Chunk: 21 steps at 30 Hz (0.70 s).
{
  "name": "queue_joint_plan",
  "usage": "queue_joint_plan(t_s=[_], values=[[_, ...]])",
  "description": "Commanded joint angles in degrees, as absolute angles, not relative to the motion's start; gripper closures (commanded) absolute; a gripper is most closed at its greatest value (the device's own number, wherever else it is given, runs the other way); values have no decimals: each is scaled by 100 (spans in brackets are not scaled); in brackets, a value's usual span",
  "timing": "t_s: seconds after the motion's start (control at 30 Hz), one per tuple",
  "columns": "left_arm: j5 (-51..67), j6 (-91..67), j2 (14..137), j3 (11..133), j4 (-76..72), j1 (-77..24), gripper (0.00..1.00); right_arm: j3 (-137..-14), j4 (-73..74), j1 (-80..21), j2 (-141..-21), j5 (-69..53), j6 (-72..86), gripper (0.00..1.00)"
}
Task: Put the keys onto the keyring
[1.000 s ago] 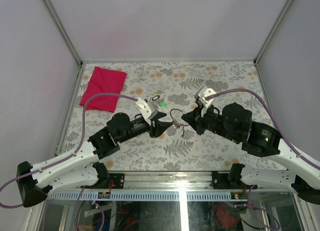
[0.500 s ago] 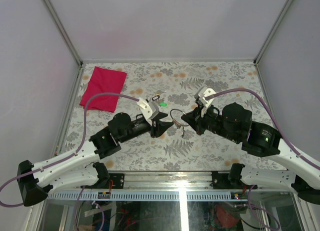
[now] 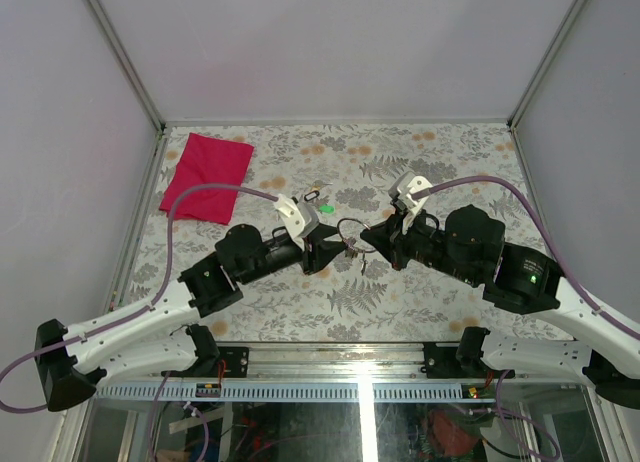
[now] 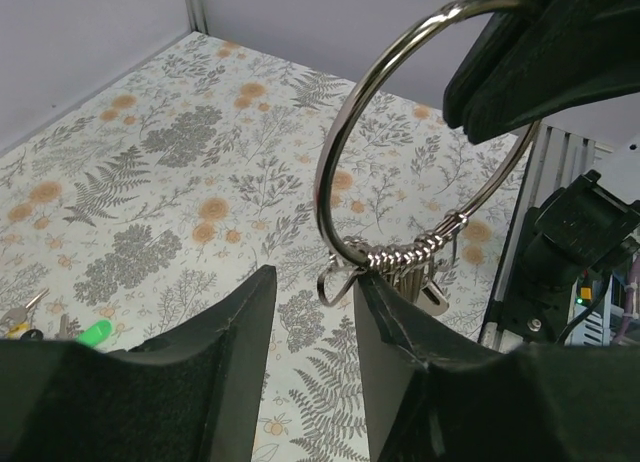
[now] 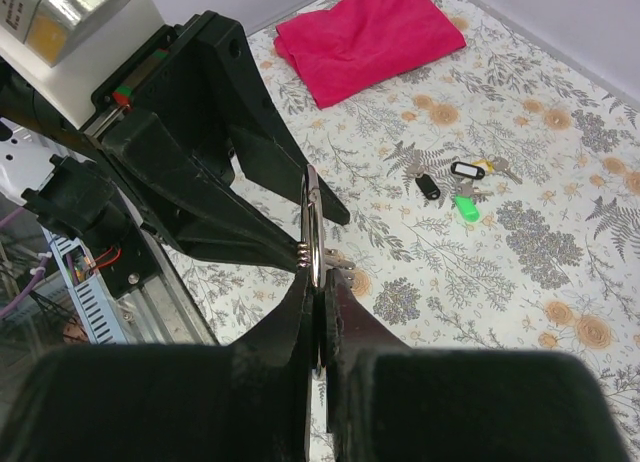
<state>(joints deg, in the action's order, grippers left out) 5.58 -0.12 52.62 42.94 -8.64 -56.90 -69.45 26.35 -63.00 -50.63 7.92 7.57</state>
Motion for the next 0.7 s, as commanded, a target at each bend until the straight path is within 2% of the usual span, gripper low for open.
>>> queue_joint_plan(t_s=[0.0,0.4,0.53,0.67], values=[[715,-1,5321,4557,-1363,-5739,64,-6964,2224,-6337,-4967,758,812,100],[866,72,5340,4661,-1110,-5757,95,-6968,2309,-6339,-4922,901,738,100],[802,123,5311,4668,-942,-5757,100,-6983,2359,-6342,-4899,978,691,100],[661,260,5287,4738,-671,-5753,100,-7030,2435,-6345,-4897,1036,636,100]])
